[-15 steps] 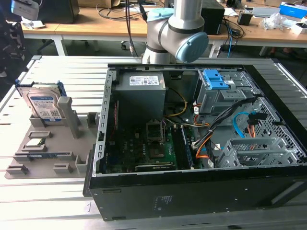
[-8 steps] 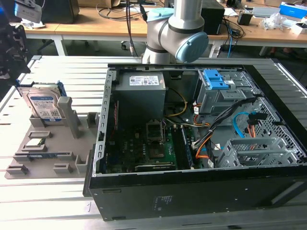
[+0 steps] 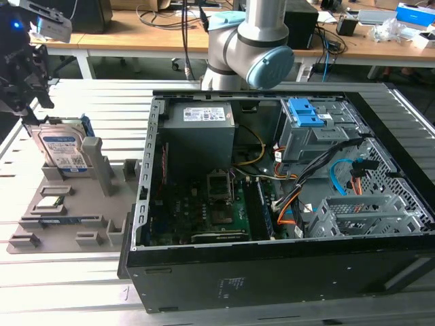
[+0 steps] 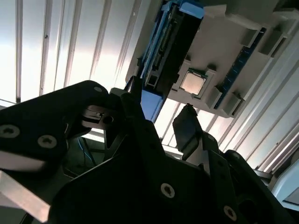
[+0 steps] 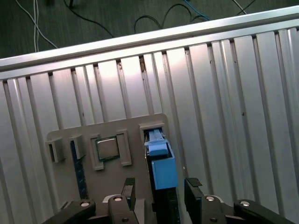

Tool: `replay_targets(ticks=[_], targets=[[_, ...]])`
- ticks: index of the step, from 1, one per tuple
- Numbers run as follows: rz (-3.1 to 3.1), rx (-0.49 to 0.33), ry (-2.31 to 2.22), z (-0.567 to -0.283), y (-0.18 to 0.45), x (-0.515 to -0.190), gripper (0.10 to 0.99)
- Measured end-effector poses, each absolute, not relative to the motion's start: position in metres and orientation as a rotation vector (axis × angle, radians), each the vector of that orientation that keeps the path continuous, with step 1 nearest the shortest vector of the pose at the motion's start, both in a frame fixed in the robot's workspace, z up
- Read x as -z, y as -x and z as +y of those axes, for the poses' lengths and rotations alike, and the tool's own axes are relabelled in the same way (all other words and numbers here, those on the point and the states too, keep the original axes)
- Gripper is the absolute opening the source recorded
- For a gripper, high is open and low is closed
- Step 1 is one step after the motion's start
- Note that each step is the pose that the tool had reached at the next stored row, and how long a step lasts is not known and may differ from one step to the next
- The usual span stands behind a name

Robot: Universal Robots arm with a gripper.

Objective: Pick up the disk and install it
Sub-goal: 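Pick up the disk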

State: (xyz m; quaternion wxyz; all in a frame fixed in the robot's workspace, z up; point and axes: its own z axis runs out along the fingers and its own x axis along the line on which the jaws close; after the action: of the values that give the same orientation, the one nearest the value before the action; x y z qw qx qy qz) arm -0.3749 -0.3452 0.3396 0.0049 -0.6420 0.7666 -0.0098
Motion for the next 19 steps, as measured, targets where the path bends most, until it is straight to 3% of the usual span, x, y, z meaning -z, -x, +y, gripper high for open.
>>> replay_targets(ticks=[19], targets=[[2.261,0.017,2.195,-0.34,0.367,-0.314,0.541]])
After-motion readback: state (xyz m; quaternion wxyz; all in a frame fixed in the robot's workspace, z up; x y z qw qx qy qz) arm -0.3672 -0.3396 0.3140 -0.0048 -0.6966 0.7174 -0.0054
